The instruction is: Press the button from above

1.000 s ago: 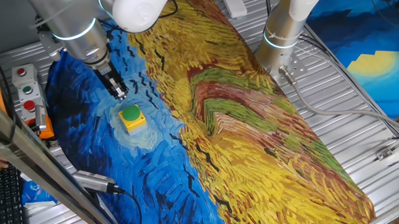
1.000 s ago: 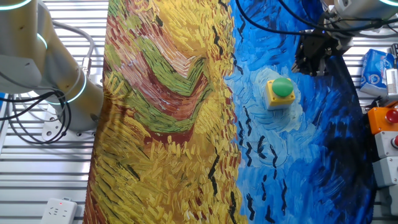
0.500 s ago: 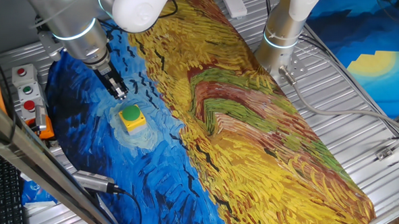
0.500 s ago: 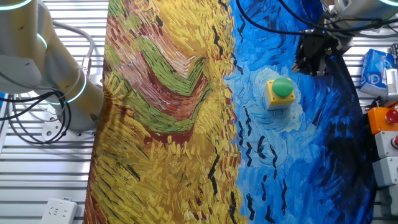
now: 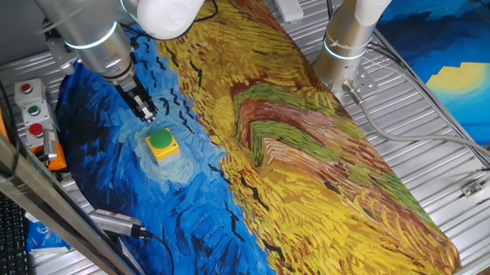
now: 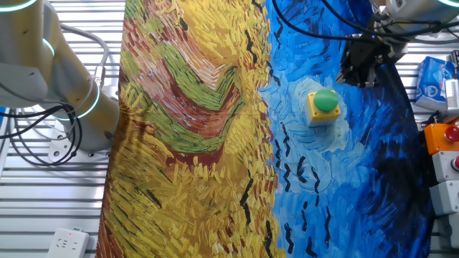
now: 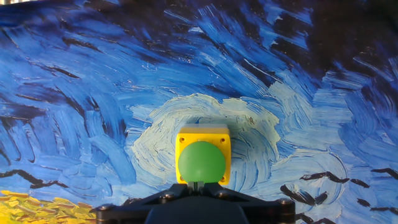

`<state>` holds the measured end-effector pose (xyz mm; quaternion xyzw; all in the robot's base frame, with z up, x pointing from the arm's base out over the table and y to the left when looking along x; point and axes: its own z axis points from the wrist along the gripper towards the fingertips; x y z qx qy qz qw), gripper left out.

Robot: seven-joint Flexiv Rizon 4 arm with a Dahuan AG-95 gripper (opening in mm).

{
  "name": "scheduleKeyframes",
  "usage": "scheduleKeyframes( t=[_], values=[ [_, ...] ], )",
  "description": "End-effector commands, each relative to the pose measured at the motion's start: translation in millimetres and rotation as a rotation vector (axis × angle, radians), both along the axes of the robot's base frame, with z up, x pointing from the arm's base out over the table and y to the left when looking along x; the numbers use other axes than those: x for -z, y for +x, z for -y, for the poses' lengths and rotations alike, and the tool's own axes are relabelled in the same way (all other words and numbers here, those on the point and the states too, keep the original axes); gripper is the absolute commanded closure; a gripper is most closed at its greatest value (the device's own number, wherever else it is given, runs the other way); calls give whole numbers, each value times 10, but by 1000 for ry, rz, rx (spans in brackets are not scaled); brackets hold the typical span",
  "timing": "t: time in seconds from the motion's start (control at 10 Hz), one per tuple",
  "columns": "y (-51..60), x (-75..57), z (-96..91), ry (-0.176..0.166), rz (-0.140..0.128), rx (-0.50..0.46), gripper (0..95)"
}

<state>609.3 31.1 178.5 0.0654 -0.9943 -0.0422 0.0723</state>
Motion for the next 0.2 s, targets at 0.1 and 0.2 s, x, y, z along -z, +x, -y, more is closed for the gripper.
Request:
scheduleKeyframes(
  t=[0.1,0.2],
  values=[
    [-5,-2,1,1,0,3,950],
    [-5,-2,1,2,0,3,950]
  ],
)
